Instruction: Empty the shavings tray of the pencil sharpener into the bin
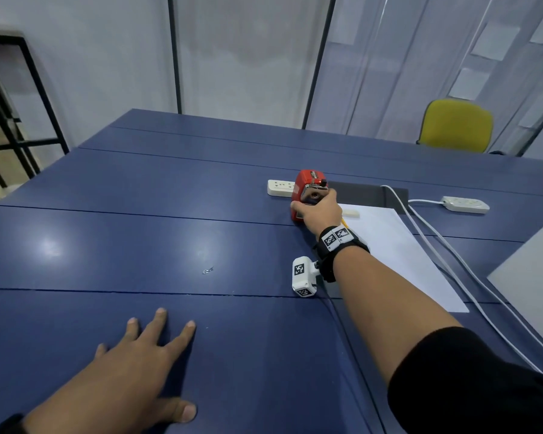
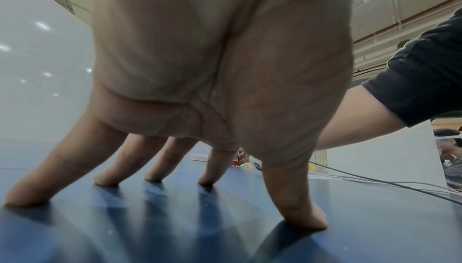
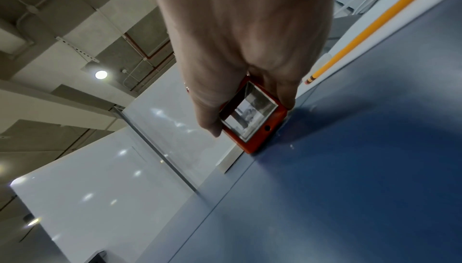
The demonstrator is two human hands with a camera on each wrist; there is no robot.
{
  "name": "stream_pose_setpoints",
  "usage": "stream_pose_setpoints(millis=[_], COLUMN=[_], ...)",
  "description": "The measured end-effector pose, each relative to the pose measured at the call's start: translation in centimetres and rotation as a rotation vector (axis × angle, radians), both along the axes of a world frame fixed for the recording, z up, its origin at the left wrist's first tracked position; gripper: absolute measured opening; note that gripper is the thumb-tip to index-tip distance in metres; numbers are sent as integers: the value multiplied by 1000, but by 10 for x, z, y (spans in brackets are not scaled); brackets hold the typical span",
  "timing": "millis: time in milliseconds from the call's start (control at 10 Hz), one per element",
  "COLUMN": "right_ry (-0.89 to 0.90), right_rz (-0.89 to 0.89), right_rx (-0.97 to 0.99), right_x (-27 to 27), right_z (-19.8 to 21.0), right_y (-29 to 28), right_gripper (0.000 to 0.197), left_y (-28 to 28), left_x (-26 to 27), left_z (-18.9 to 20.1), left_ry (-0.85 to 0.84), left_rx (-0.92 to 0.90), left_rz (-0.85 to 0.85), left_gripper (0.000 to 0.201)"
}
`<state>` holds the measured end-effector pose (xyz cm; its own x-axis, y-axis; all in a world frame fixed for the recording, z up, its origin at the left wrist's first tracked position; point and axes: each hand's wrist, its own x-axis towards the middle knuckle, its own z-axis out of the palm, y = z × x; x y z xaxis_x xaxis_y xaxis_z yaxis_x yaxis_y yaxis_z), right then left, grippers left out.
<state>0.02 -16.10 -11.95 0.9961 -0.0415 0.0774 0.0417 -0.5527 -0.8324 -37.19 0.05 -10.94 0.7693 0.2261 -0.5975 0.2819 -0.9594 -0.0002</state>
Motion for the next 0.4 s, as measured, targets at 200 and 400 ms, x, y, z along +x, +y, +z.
stream_pose_setpoints(millis=[200,400], right_ry=[128,118], right_rz=[36,67], right_rx=[-20,17], right_x=[-10,-52], right_z=[10,23], right_y=[-7,-27], right_gripper=[105,88], left_y=[0,-2], left_x=[-1,-11], left_z=[2,11], left_ry=[-12,-90], left_rx=[-14,-19], left_rz=[-5,2], left_gripper=[118,126])
